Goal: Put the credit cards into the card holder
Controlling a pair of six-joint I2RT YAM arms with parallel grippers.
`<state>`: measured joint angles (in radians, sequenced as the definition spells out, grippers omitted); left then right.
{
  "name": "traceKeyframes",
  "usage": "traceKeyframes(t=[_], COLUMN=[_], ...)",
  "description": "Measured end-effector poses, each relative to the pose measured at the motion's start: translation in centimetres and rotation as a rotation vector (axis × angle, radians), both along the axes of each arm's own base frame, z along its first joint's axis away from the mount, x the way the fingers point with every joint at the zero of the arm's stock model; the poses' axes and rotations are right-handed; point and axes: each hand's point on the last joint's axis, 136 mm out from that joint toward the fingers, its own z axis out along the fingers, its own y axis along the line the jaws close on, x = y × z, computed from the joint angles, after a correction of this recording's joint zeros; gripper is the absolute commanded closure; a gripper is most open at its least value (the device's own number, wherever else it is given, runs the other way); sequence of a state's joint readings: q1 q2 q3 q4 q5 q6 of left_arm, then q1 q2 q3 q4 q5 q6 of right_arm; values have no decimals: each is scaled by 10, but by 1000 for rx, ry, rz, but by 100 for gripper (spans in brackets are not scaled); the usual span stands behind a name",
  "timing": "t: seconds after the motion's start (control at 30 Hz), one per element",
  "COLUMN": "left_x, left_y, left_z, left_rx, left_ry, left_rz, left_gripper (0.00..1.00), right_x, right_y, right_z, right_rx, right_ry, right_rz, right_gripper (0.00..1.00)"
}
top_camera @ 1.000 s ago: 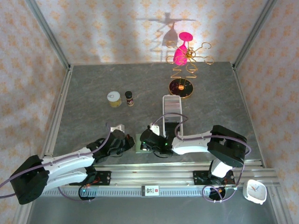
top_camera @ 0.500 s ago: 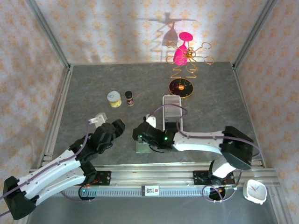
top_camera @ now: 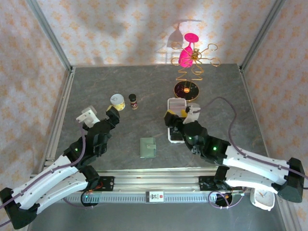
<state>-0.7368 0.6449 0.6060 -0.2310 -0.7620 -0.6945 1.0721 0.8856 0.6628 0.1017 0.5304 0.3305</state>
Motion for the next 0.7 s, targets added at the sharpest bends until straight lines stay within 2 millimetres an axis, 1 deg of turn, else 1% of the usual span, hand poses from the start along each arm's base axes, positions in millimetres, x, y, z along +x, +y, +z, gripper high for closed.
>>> traceKeyframes(t=[0.03,0.1,0.17,0.23,0.27,0.33,0.43,0.5,0.6,0.7], left_x=[1,1,1,3,4,9,18,23,29,30], left_y=[3,11,22,35,42,56,77,90,109,126], left_z=[4,4,-6,-22,-28,-33,-38,-43,-51,-61], left_rx=[21,69,120,174,197,232,275,303,331,350], left_ry=[-33,-89,-125,-130,-121,-104,-67,-31,19,67], left_rz=[14,57,109,166,194,259,350,402,462,515], left_gripper=[1,1,1,1,1,1,1,1,1,1], right_x=[1,4,11,23,28,41,53,58,64,67], right_y=[-9,-28,-46,-68,-79,-108,-146,-166,-191,-209], right_z=[3,3,-4,-13,-18,-27,-40,-49,-62,-79], right_rx=[-25,-91,-162,-230,-254,-286,-318,-340,-364,-380], right_ry=[-42,-116,-158,-174,-175,-177,-178,-174,-158,-128], right_rz=[-28,-85,-147,-221,-255,-340,-441,-479,-525,-549], right_gripper=[21,20,16,12,9,0,0,0,0,0])
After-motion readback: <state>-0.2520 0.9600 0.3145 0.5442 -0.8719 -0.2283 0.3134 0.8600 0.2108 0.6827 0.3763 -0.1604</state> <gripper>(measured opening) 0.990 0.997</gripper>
